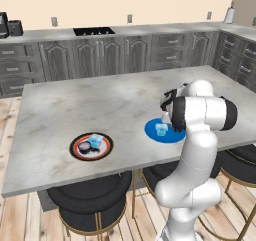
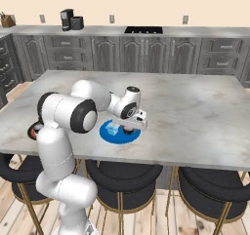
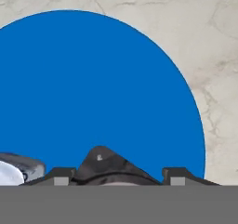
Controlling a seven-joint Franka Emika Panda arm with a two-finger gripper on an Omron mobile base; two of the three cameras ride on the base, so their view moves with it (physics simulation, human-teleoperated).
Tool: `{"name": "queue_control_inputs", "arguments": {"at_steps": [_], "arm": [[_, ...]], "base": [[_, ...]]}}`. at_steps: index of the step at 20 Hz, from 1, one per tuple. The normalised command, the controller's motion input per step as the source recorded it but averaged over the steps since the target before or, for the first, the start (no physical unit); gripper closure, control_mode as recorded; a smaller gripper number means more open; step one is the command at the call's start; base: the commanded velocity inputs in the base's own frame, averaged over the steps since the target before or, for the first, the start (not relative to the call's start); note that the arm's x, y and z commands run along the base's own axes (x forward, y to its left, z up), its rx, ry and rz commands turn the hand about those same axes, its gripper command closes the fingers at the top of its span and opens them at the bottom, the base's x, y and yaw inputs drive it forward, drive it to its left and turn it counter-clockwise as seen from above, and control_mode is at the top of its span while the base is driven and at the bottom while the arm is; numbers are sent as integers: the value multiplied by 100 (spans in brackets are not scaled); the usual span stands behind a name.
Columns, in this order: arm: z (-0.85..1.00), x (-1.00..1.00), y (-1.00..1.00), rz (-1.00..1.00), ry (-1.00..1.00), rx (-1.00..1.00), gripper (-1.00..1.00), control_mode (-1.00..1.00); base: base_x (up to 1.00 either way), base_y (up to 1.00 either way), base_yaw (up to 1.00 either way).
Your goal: Place two yogurt containers on each plate.
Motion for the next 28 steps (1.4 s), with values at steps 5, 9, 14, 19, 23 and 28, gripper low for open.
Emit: {"name": "queue_control_inputs", "arguments": {"at_steps": [5, 9, 14, 19, 23, 28], "arm": [[-3, 12, 19, -13, 1, -1, 100, -100], [-7, 11, 4, -8, 2, 0, 100, -100], [-1, 6, 0, -5, 0, 0, -100, -100], [0, 1, -2, -2, 0, 0, -100, -100], [0, 0, -11, -3, 0, 0, -100, -100], [0, 0, -5, -5, 0, 0, -100, -100]], "base": [[0, 0, 0], [0, 0, 0], [0, 0, 0], [0, 0, 0], [0, 0, 0], [0, 0, 0]]}}
